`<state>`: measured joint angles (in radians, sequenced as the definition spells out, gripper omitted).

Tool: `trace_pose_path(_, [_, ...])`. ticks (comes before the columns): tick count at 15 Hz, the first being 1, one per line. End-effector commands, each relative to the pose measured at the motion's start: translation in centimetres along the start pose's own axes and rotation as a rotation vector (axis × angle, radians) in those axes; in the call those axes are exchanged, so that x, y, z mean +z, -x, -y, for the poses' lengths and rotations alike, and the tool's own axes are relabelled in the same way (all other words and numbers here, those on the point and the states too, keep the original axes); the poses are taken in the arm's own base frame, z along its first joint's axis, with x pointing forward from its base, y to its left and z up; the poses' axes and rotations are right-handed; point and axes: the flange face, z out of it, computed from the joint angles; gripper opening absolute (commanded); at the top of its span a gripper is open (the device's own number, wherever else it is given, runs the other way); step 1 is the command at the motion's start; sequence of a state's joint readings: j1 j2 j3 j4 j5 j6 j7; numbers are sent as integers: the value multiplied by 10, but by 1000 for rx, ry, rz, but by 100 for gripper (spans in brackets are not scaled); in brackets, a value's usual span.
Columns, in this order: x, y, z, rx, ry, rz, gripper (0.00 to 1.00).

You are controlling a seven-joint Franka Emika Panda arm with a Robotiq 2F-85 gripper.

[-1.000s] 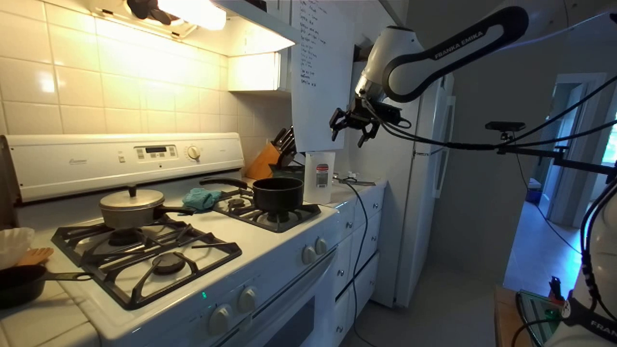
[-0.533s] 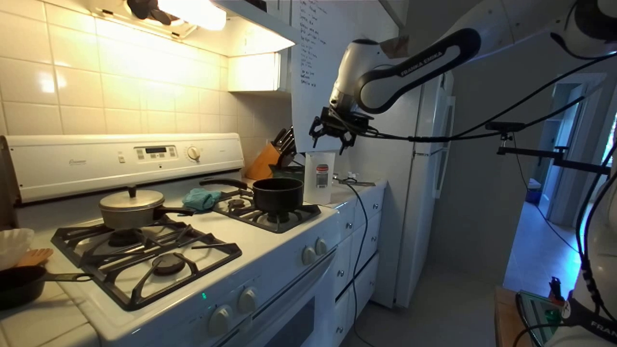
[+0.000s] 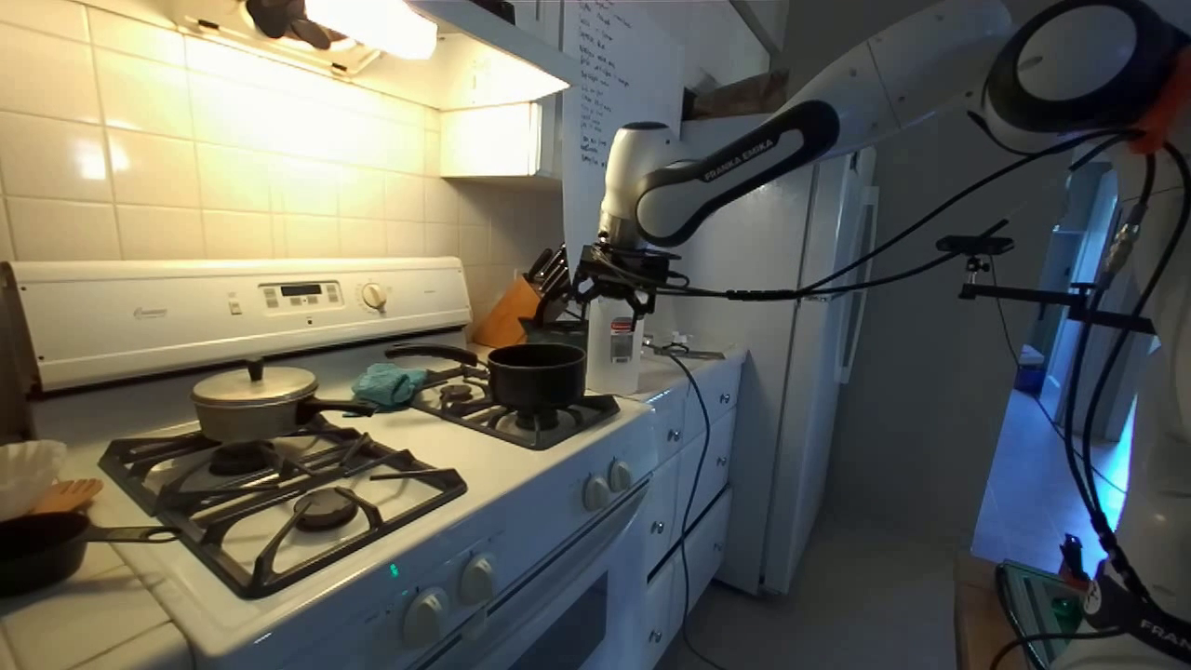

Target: Move the pot from the bottom right plate to the bottom left plate of the stove

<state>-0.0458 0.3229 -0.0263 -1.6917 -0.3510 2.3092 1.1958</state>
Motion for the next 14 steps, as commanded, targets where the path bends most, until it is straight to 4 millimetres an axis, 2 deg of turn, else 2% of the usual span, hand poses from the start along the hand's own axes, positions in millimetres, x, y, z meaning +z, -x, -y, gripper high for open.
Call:
trace_pose_path(1, [23, -12, 25, 2, -5, 44, 100])
trace_pose_path(5, [44, -13, 49, -18, -27, 87, 100])
trace_pose_path(7, [53, -11, 54, -27, -17, 104, 100])
trace_pose_path(14, [79, -11, 40, 8, 57, 141, 100])
